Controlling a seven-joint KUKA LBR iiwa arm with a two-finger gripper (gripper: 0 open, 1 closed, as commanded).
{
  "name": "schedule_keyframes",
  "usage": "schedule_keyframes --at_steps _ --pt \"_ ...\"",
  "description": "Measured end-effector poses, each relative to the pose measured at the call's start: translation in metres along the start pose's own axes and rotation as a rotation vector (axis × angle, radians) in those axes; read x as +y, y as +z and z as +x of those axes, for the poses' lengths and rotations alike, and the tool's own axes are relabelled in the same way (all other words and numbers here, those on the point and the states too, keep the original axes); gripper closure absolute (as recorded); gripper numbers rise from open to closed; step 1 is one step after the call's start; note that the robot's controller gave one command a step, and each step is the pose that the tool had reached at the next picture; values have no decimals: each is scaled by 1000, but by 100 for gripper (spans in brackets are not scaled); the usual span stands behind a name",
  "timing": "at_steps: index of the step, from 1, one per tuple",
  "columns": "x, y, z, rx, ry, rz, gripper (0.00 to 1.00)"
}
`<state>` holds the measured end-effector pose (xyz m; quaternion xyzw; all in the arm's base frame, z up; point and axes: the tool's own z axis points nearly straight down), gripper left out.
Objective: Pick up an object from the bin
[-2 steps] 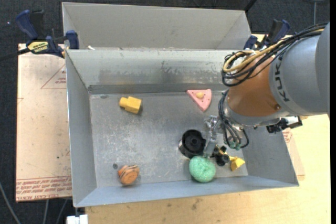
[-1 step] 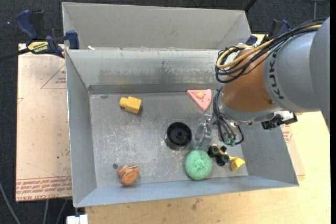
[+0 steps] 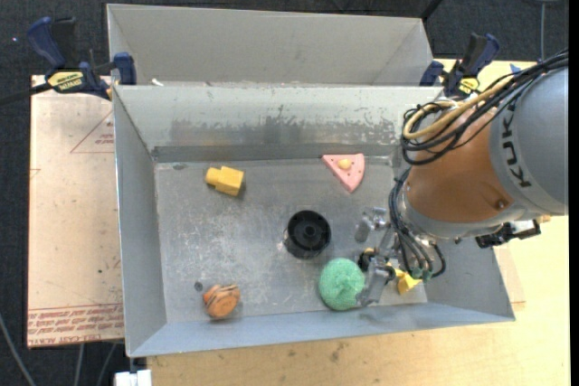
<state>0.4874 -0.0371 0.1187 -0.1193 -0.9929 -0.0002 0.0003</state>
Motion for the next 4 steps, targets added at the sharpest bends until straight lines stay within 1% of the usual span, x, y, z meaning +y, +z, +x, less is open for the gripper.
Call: schedule_keyframes --at_steps 1,2,3,4 --pt "0 0 0 0 -1 0 0" --pt "11 42 -3 -6 -112 -1 100" --pt "11 42 -3 -6 -113 -1 100" --pt "13 15 3 0 -120 -1 100"
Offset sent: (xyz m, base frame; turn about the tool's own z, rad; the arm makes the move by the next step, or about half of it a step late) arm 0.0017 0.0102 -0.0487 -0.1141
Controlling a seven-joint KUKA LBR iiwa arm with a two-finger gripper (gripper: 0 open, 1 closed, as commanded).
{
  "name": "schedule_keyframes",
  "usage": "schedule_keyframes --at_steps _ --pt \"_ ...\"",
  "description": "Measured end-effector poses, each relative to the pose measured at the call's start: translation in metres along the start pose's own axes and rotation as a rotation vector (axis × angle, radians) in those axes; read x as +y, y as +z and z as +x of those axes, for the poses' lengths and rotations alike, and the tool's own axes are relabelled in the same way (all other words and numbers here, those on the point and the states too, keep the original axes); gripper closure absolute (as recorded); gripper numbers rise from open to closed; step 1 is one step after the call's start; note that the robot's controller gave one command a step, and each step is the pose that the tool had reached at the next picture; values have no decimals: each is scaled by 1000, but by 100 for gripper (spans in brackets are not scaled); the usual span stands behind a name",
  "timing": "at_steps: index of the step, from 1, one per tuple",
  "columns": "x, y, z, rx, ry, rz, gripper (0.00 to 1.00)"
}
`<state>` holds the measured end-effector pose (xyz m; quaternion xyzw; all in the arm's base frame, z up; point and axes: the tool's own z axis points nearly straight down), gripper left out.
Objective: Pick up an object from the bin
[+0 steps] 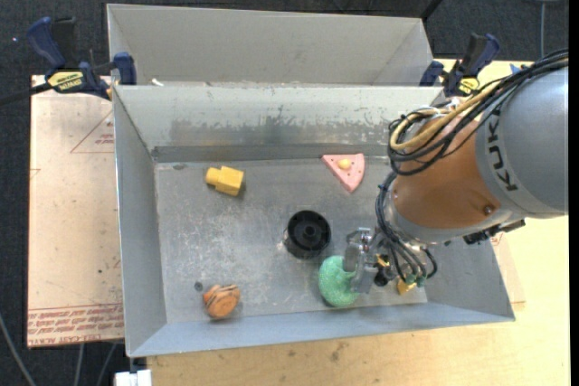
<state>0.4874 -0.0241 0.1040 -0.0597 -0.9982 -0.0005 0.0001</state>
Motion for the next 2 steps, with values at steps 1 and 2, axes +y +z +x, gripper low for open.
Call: schedule_keyframes --at_steps 1,2 --pt "-7 -28 -26 -1 -12 0 100" --pt "-8 9 -13 -7 -35 0 100"
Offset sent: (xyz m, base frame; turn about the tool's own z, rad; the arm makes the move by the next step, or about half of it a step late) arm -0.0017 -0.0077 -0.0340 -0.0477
